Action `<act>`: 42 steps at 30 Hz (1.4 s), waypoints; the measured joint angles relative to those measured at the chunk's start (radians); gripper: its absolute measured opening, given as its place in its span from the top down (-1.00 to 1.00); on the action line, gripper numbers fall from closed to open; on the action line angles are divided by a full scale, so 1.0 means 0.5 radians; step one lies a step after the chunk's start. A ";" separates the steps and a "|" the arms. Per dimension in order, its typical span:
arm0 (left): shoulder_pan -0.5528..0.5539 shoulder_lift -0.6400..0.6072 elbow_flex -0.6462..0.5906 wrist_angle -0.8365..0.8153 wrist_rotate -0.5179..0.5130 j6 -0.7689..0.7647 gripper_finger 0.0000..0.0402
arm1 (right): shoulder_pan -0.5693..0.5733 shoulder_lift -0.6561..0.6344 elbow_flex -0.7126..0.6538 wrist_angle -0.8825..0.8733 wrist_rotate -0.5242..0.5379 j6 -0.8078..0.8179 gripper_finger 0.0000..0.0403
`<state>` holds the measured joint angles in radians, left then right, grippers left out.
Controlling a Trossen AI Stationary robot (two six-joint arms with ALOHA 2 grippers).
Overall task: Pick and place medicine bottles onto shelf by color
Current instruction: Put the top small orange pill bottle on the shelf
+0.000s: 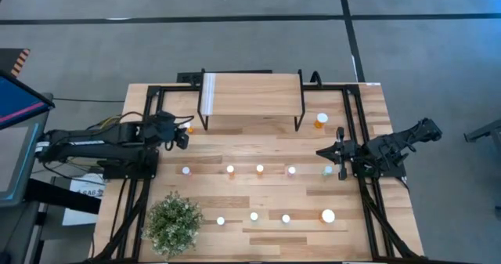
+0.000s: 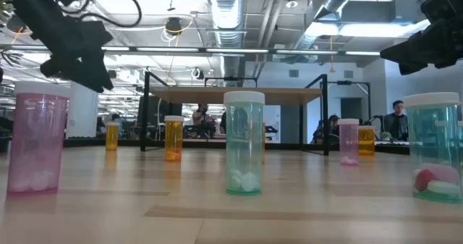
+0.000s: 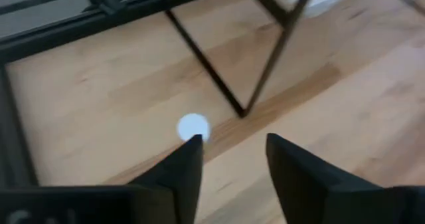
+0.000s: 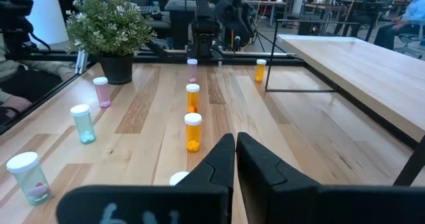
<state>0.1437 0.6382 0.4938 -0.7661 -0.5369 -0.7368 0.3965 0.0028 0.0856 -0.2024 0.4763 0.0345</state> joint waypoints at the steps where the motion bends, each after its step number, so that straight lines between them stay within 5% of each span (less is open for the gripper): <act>1: 0.021 0.029 0.000 0.000 0.000 0.010 0.13 | 0.001 -0.001 0.000 0.000 0.000 0.000 0.79; 10: 0.122 0.182 0.000 0.006 0.029 0.042 -0.08 | 0.000 0.000 0.000 0.000 0.000 0.000 0.79; 22: 0.243 0.319 0.000 0.137 0.316 0.173 -0.09 | 0.001 0.000 0.000 0.000 0.000 0.000 0.79; 42: 0.515 0.656 0.001 0.394 0.477 0.369 -0.09 | 0.000 -0.001 0.000 0.000 0.000 0.000 0.79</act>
<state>0.4013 0.9662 0.4942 -0.5689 -0.2981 -0.5524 0.3966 0.0025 0.0856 -0.2024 0.4763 0.0345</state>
